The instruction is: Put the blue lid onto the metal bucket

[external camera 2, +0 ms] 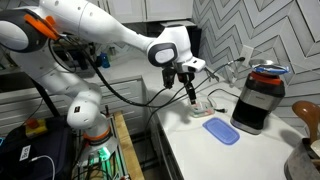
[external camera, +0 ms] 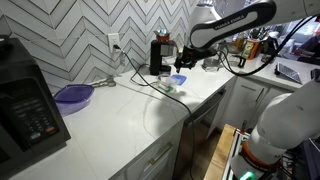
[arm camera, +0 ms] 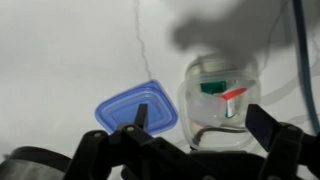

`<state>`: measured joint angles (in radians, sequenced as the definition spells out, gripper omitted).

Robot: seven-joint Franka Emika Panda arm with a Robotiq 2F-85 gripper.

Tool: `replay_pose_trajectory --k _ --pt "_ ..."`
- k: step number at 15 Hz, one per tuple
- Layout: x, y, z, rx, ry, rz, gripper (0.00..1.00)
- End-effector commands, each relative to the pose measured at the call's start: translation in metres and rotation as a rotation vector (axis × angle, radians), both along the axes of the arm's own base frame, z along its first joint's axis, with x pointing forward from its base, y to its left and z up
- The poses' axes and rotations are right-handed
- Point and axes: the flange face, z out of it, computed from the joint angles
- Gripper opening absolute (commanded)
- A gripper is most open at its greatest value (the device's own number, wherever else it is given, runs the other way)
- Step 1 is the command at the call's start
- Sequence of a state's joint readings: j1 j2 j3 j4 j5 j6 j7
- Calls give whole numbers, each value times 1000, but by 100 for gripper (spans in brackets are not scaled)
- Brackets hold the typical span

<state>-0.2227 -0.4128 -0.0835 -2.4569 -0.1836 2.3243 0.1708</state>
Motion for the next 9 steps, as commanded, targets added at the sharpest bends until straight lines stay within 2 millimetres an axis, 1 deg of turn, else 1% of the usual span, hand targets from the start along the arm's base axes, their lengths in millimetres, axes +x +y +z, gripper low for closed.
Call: replay_pose_trajectory --k 1,2,6,7,9 --pt "-8 -46 -21 90 0 43 100" --pt "-11 -49 -29 114 -7 105 100" --pt "-31 -80 -39 140 -47 310 100" --pt "-22 -74 -33 118 -4 229 100" --pt "-24 -80 -33 119 -8 235 100"
